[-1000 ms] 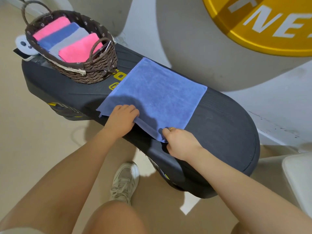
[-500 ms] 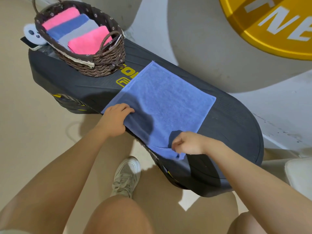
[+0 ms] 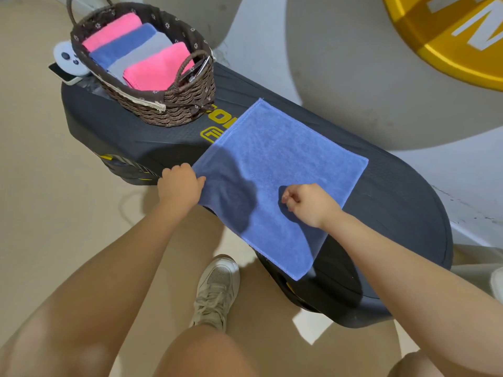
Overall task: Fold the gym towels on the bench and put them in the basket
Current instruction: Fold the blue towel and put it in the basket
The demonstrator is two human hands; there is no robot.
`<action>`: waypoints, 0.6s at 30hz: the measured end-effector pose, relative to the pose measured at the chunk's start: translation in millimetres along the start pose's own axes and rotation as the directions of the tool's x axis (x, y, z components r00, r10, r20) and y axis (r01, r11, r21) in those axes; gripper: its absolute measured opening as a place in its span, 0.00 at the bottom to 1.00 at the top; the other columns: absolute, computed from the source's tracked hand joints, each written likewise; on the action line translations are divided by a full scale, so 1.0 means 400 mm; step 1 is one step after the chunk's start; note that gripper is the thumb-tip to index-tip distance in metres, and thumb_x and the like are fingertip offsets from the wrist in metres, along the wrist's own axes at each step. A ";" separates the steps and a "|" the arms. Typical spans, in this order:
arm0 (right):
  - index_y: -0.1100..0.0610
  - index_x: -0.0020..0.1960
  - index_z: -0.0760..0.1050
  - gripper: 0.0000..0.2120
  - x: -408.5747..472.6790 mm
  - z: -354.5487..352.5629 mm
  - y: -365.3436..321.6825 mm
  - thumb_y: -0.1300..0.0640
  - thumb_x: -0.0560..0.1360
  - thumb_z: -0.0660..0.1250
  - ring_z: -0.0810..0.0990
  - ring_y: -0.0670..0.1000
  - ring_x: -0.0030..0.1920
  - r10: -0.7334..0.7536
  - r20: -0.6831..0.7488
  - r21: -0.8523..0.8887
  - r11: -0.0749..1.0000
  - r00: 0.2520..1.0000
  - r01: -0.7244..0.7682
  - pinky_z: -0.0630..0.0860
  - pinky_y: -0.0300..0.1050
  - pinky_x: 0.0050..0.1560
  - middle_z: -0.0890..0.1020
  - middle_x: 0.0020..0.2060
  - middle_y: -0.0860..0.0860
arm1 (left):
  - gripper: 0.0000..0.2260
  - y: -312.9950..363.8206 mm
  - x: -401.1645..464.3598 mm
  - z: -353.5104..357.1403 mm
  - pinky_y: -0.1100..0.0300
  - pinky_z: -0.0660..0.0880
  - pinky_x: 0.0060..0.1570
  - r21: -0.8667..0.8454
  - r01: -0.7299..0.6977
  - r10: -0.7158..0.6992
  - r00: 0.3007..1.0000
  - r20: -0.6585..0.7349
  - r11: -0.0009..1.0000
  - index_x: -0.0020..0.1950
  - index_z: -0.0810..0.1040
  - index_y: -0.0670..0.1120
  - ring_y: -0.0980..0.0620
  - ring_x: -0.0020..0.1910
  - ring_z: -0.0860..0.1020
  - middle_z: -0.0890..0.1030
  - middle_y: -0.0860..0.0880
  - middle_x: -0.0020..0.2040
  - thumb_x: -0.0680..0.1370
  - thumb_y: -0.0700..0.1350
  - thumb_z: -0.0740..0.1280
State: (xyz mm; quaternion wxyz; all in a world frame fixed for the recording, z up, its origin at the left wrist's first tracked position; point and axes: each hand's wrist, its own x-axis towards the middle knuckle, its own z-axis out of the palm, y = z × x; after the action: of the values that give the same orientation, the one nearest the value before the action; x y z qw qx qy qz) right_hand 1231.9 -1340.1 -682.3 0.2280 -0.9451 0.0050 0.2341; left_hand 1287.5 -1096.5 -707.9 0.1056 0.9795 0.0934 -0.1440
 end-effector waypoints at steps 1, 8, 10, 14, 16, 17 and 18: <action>0.60 0.49 0.76 0.11 0.006 -0.001 0.003 0.59 0.78 0.56 0.78 0.58 0.47 0.009 -0.022 -0.011 1.000 1.000 -0.009 0.77 0.56 0.49 0.82 0.44 0.57 | 0.17 0.003 0.011 -0.005 0.48 0.68 0.57 0.012 0.010 -0.011 0.999 0.036 1.000 0.59 0.74 0.38 0.37 0.61 0.68 0.73 0.37 0.60 0.79 0.49 0.61; 0.60 0.50 0.75 0.10 0.008 0.006 0.001 0.59 0.78 0.56 0.78 0.59 0.45 0.002 -0.021 -0.019 1.000 1.000 -0.003 0.76 0.54 0.45 0.81 0.42 0.57 | 0.10 0.003 0.016 -0.039 0.48 0.69 0.46 -0.172 -0.053 0.045 0.998 -0.048 0.984 0.57 0.68 0.39 0.35 0.53 0.74 0.77 0.36 0.54 0.79 0.44 0.59; 0.60 0.51 0.75 0.10 -0.008 0.010 -0.002 0.58 0.78 0.56 0.78 0.58 0.44 -0.032 0.068 -0.096 0.995 0.997 0.039 0.75 0.52 0.43 0.79 0.42 0.56 | 0.13 -0.012 0.006 -0.027 0.47 0.69 0.47 -0.204 -0.023 0.007 0.997 -0.078 0.979 0.59 0.67 0.39 0.35 0.54 0.74 0.76 0.36 0.56 0.78 0.44 0.63; 0.55 0.41 0.68 0.09 -0.048 0.007 -0.008 0.55 0.79 0.56 0.72 0.55 0.39 -0.049 0.150 -0.240 0.967 0.987 0.085 0.67 0.44 0.33 0.69 0.33 0.49 | 0.19 -0.018 0.005 -0.006 0.44 0.68 0.56 -0.180 0.077 -0.096 0.990 -0.101 0.981 0.61 0.70 0.37 0.36 0.61 0.68 0.70 0.37 0.62 0.76 0.49 0.65; 0.54 0.41 0.64 0.09 -0.077 0.021 -0.014 0.53 0.79 0.57 0.72 0.55 0.41 -0.106 0.186 -0.283 0.946 0.977 0.157 0.72 0.47 0.38 0.71 0.38 0.50 | 0.22 -0.017 0.002 -0.003 0.44 0.67 0.58 -0.081 0.100 -0.108 0.989 -0.104 0.992 0.61 0.71 0.36 0.36 0.62 0.67 0.68 0.36 0.62 0.77 0.52 0.63; 0.55 0.44 0.65 0.08 -0.092 0.032 -0.017 0.52 0.79 0.57 0.74 0.56 0.43 -0.145 0.208 -0.298 0.933 0.967 0.204 0.73 0.49 0.40 0.72 0.43 0.51 | 0.23 -0.019 0.001 -0.001 0.44 0.66 0.59 -0.057 0.113 -0.118 0.989 -0.092 0.992 0.62 0.71 0.35 0.36 0.63 0.66 0.68 0.36 0.63 0.78 0.54 0.61; 0.57 0.48 0.67 0.09 -0.104 0.046 -0.020 0.51 0.79 0.57 0.75 0.56 0.46 -0.175 0.238 -0.314 0.917 0.955 0.246 0.74 0.49 0.41 0.72 0.47 0.53 | 0.24 -0.021 -0.002 -0.002 0.45 0.65 0.60 -0.051 0.131 -0.135 0.988 -0.072 0.990 0.62 0.70 0.35 0.36 0.63 0.66 0.67 0.36 0.63 0.78 0.55 0.60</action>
State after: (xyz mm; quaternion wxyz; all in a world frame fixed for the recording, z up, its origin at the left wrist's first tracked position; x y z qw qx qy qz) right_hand 1187.7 -1329.2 -674.9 0.0845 -0.9359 -0.1612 0.3015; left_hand 1285.1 -1088.3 -708.6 0.1147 0.9731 0.1657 -0.1116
